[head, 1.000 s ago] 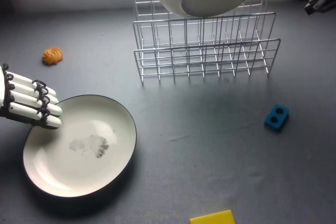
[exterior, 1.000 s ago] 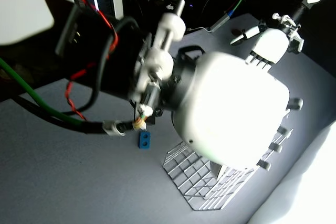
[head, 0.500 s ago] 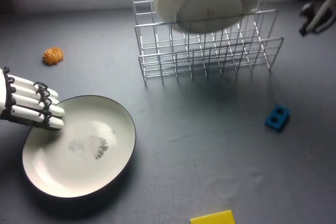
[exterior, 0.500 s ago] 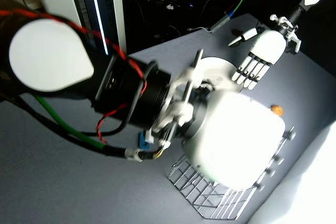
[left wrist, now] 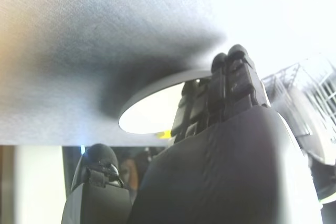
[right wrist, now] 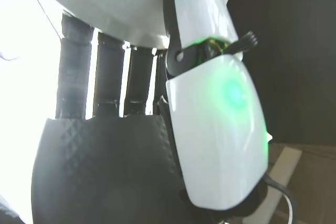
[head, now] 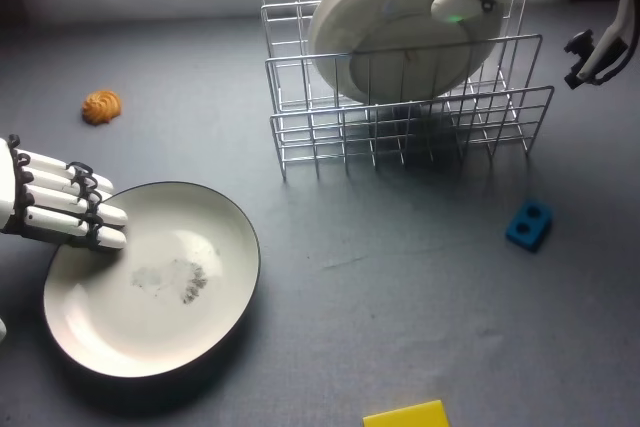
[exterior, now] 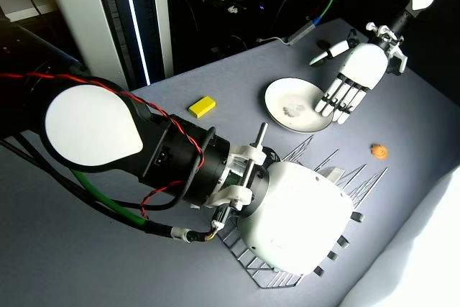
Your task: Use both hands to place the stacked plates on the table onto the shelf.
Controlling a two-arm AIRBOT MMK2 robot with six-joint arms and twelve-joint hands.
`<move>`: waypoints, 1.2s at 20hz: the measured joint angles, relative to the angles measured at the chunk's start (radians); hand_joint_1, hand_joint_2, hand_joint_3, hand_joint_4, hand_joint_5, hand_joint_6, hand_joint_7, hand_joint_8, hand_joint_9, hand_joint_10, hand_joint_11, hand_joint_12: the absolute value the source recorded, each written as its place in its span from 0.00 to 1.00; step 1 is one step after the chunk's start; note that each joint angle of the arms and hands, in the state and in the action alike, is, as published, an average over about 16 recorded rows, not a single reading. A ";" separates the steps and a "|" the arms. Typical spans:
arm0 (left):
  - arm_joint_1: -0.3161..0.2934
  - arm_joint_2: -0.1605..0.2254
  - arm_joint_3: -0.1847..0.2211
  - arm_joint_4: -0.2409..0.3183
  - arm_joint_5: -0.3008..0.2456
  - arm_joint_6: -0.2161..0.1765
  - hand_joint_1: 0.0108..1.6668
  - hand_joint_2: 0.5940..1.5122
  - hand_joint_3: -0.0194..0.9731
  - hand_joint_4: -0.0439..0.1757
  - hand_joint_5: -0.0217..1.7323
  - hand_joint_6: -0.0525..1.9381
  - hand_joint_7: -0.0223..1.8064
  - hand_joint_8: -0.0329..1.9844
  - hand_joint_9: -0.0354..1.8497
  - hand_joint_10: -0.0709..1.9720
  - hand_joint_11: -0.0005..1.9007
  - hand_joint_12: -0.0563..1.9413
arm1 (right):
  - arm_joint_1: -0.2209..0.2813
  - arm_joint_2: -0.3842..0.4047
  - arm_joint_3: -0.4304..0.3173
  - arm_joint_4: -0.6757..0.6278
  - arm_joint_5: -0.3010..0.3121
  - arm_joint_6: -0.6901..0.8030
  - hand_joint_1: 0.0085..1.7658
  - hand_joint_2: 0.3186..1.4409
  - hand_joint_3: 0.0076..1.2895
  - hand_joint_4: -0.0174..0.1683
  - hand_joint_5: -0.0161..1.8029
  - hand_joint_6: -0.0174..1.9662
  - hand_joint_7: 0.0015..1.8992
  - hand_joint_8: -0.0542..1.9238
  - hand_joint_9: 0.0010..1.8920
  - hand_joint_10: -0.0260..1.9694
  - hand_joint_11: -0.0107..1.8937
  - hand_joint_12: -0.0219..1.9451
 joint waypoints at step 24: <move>-0.119 0.024 0.056 0.119 -0.098 0.052 0.00 0.54 0.04 0.22 0.02 0.03 0.01 0.02 0.03 0.04 0.01 0.03 | 0.152 0.108 -0.250 -0.222 0.112 -0.329 0.55 0.57 0.00 0.09 0.06 0.01 0.06 0.04 0.07 0.02 0.01 0.18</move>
